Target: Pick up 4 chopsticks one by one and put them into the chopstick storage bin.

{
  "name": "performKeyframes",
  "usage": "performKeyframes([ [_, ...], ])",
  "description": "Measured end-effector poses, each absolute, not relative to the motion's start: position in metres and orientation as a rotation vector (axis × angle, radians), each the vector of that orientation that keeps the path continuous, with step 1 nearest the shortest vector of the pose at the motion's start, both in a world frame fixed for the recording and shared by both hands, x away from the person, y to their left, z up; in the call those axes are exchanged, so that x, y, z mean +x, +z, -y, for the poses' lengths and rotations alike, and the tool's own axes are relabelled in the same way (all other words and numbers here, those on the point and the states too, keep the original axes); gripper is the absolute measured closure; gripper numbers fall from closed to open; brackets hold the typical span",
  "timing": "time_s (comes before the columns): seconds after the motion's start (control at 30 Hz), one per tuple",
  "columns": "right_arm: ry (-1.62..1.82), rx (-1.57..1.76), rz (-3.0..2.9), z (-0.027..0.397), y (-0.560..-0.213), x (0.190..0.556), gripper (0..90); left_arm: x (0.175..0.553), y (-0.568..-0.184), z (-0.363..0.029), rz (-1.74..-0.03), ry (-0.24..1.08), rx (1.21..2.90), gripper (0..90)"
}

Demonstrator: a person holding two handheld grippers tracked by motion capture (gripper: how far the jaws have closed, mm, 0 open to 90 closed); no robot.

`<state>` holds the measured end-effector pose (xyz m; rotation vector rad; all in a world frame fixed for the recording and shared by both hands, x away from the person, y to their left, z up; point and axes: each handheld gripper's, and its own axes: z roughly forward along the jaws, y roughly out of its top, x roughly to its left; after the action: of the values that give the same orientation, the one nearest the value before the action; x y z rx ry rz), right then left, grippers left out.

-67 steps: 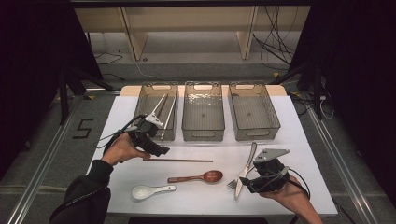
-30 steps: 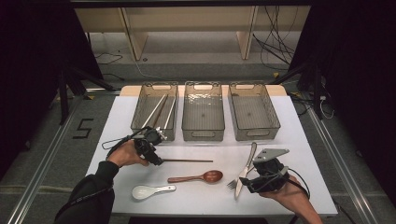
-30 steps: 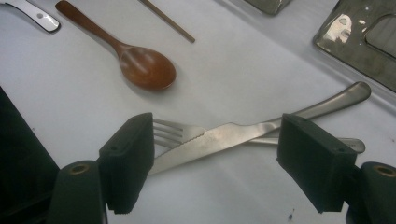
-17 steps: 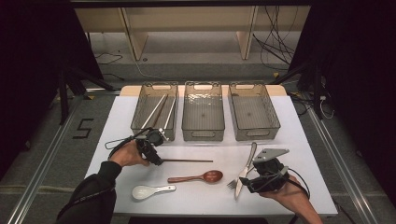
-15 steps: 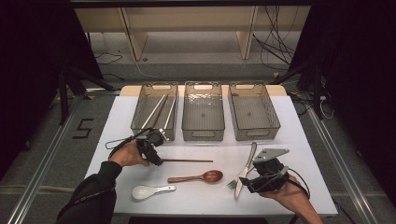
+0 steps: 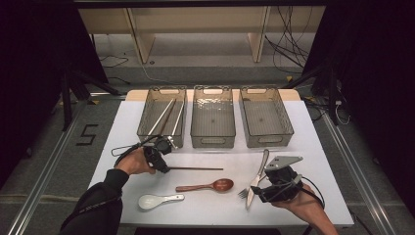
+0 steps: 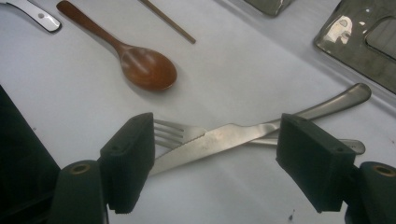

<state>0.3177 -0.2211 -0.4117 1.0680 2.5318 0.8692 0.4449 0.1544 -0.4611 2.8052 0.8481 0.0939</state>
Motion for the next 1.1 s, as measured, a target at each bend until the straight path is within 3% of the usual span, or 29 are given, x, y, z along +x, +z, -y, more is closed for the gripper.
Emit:
performKeyframes([
  [0.43, 0.865, 1.066, -2.532, 0.221, -0.412, 0.318, 28.9, 0.439, -0.460, -0.151, -0.620, 0.094, 2.879, 82.3],
  [1.1, 0.865, 1.077, -2.529, 0.222, -0.411, 0.318, 28.9, 0.432, -0.445, -0.145, -0.516, 0.104, 2.825, 83.6],
])
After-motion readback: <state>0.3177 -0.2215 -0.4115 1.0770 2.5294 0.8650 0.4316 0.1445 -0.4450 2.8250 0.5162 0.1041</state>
